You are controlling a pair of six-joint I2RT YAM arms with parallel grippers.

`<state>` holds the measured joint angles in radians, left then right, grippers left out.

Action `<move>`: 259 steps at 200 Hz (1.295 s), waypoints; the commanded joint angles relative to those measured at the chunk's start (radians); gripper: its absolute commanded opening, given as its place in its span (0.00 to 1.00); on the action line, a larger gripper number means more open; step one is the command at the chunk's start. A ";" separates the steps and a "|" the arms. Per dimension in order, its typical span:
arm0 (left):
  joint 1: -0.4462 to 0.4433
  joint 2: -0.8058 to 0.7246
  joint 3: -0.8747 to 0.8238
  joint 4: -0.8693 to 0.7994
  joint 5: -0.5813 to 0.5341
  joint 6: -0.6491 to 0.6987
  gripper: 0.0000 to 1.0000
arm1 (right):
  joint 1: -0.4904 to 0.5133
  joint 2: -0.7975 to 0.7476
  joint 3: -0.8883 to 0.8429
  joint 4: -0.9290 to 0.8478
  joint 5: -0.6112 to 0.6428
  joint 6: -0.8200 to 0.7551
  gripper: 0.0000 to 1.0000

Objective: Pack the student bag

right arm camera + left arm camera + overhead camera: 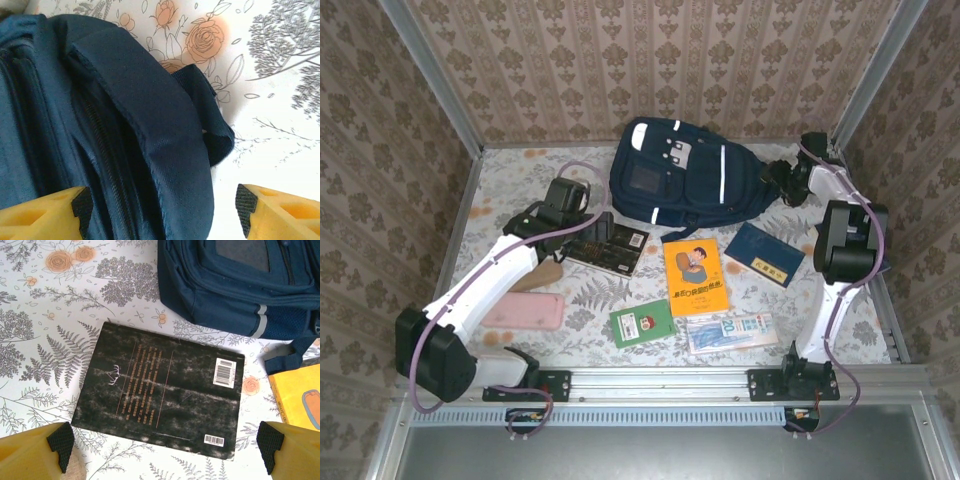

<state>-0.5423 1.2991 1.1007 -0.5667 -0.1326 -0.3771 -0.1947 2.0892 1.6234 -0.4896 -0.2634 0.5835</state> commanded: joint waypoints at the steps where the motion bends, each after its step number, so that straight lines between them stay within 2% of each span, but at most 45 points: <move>1: 0.001 0.005 -0.015 0.027 -0.018 0.028 0.98 | 0.010 0.080 0.059 -0.034 -0.133 -0.039 0.78; 20: 0.001 0.015 -0.015 0.025 -0.022 0.027 0.98 | 0.018 0.121 0.073 -0.013 -0.206 -0.039 0.75; 37: 0.001 0.027 -0.014 0.022 -0.030 0.026 0.98 | 0.030 0.147 0.083 0.003 -0.249 -0.035 0.69; 60: 0.001 0.043 -0.008 0.019 -0.034 0.018 0.98 | 0.046 0.158 0.086 0.031 -0.295 -0.025 0.48; 75: 0.001 0.051 -0.004 0.019 -0.029 0.014 0.98 | 0.050 0.151 0.067 0.077 -0.339 0.004 0.24; 98: 0.001 0.064 -0.003 0.021 -0.027 0.009 0.98 | 0.051 0.115 0.010 0.181 -0.383 0.085 0.00; 133: 0.001 0.064 0.007 0.021 -0.013 0.015 0.98 | 0.065 0.035 -0.041 0.275 -0.408 0.160 0.00; 154: 0.004 0.069 0.031 -0.007 -0.046 0.015 0.98 | 0.078 -0.021 -0.057 0.313 -0.417 0.198 0.00; 208: 0.012 0.062 0.063 -0.059 -0.061 -0.004 0.98 | 0.143 -0.149 -0.077 0.339 -0.422 0.257 0.00; 259: 0.012 0.014 0.094 -0.092 -0.085 -0.007 0.98 | 0.220 -0.316 -0.230 0.423 -0.383 0.355 0.00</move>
<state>-0.5350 1.3598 1.1412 -0.6083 -0.1894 -0.3714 -0.0174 1.9053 1.4670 -0.1989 -0.6136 0.8562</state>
